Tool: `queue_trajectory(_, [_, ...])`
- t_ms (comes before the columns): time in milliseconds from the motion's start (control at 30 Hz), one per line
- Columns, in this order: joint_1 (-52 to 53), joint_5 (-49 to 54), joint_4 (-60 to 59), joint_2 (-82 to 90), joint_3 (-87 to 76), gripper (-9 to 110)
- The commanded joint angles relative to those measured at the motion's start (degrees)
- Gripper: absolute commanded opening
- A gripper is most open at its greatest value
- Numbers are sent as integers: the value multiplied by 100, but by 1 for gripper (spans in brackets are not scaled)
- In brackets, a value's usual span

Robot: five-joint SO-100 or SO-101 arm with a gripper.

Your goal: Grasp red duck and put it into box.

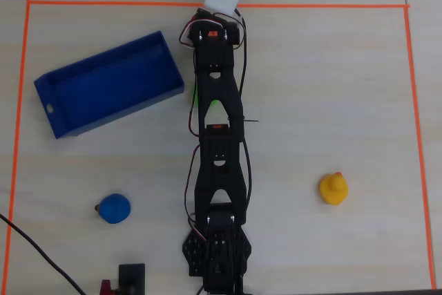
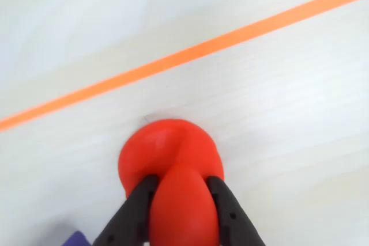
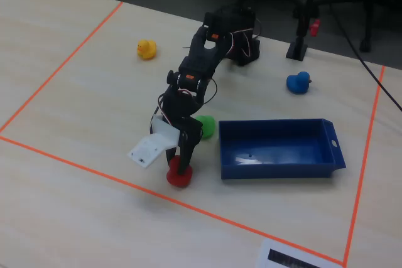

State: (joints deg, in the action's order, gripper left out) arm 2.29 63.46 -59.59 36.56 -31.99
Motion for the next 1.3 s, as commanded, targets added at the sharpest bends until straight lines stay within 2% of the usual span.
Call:
queue_trajectory(0, [62,-237,-9,369,220,0])
queue_trajectory(133, [44,-756,-519,1459,-26,0])
queue_trajectory(233, [-211,-1274,-1318,2558,-97,0])
queue_trajectory(367, [-976,-2039,-2663,3920,-439,0])
queue_trajectory(467, [-1696,-2531,-2892,4799,-1371,0])
queue_trajectory(567, [-2285,-3023,-2461,5370,-2566,0])
queue_trajectory(733, [-2944,-3401,-694,5801,-4711,0])
queue_trajectory(867, [-3146,-3357,-141,5520,-4869,0])
queue_trajectory(1033, [-3199,-3155,-79,4869,-4430,0])
queue_trajectory(1067, [-3226,-2997,-158,4781,-4421,2])
queue_trajectory(1133, [-3252,-2725,-316,4658,-4438,15])
queue_trajectory(1267, [-3164,-2408,-396,4676,-4632,26])
